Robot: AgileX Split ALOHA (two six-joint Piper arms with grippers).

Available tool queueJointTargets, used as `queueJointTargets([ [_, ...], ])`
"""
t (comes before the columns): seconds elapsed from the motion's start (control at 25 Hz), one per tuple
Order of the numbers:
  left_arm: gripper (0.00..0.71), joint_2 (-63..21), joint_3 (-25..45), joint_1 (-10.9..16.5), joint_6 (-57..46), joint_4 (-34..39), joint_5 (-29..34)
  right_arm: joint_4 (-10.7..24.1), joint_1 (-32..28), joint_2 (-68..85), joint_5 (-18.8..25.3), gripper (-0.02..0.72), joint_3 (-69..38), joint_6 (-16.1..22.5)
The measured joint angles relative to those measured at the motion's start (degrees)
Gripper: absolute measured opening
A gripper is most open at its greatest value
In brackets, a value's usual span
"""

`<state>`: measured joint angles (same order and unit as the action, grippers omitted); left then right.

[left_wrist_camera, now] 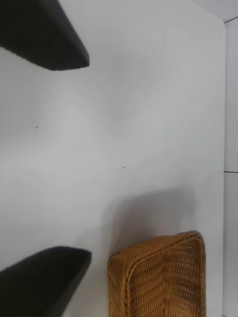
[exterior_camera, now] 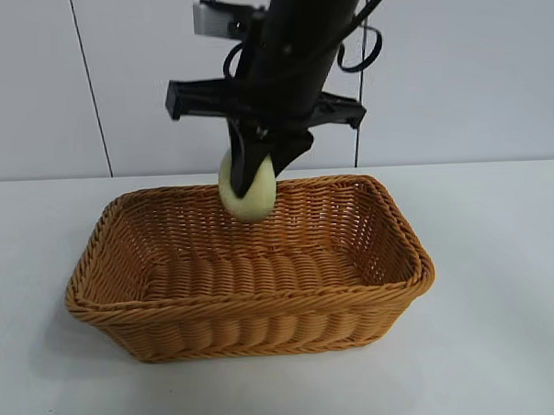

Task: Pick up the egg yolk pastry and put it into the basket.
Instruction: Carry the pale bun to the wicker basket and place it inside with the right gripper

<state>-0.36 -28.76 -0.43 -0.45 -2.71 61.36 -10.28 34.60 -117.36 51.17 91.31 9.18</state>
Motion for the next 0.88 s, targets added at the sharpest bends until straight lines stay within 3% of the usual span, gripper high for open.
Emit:
queueJointTargets([
  [0.36, 0.692, 0.00, 0.00, 0.00, 0.00, 0.00, 0.00, 1.38, 0.00, -8.13, -1.34, 0.134, 0.00, 0.54],
  [0.48, 0.692, 0.00, 0.00, 0.00, 0.00, 0.00, 0.00, 1.13, 0.00, -8.20, -1.39, 0.276, 0.00, 0.67],
  [0.6, 0.692, 0.00, 0.00, 0.00, 0.00, 0.00, 0.00, 1.00, 0.00, -8.13, -1.04, 0.553, 0.02, 0.27],
  [0.64, 0.692, 0.00, 0.00, 0.00, 0.00, 0.00, 0.00, 1.18, 0.03, -7.83, -0.80, 0.603, 0.13, -0.15],
  [0.72, 0.692, 0.00, 0.00, 0.00, 0.00, 0.00, 0.00, 2.08, 0.03, -7.12, 1.28, 0.662, 1.33, -0.84],
  [0.88, 0.692, 0.00, 0.00, 0.00, 0.00, 0.00, 0.00, 6.16, 0.10, -5.44, 8.70, 0.688, 8.79, -0.63],
])
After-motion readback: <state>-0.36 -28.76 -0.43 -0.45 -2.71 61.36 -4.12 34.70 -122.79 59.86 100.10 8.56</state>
